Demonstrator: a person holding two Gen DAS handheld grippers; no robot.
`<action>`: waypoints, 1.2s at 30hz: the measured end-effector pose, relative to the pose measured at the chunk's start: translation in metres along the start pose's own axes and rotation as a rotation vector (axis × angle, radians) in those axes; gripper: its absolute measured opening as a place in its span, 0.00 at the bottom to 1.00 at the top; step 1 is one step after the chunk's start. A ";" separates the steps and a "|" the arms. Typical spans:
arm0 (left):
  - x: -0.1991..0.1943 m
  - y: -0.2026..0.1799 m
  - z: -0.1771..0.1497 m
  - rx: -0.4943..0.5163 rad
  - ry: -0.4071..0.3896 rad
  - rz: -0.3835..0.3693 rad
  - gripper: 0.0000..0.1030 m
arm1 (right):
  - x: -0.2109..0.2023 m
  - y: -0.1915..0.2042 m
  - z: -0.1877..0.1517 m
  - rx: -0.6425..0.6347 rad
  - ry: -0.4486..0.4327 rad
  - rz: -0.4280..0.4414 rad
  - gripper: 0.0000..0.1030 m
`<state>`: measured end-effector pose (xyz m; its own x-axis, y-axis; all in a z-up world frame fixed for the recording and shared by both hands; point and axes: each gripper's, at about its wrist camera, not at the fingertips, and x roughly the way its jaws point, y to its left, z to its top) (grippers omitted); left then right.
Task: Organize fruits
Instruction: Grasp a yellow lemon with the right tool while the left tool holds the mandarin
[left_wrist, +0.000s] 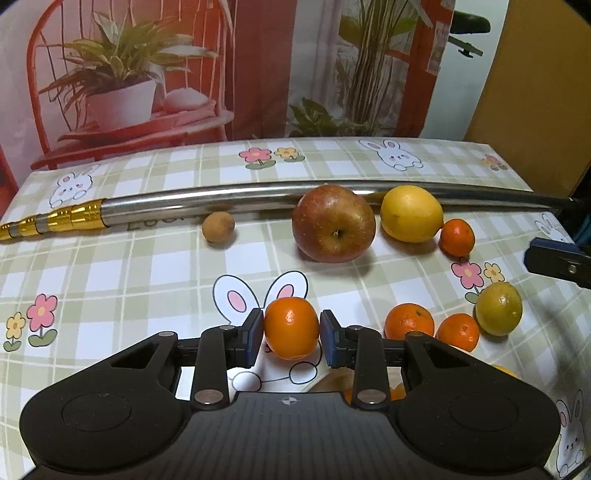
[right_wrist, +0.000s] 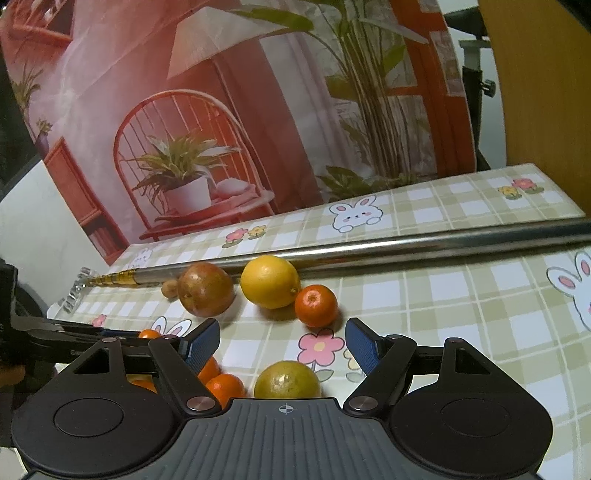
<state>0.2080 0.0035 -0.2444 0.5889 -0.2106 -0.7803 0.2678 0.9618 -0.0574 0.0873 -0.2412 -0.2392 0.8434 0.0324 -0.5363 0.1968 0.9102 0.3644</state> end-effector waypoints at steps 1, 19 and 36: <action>-0.002 0.001 -0.001 -0.002 -0.005 0.000 0.34 | 0.002 0.001 0.001 -0.013 0.001 0.001 0.70; -0.050 0.017 -0.016 -0.038 -0.114 0.003 0.34 | 0.099 0.040 0.038 -0.369 0.076 -0.011 0.56; -0.068 0.017 -0.027 -0.062 -0.160 -0.036 0.34 | 0.133 0.049 0.036 -0.384 0.147 -0.056 0.52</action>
<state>0.1523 0.0384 -0.2090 0.6947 -0.2654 -0.6686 0.2462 0.9610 -0.1257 0.2273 -0.2070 -0.2651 0.7506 0.0122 -0.6606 0.0157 0.9992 0.0362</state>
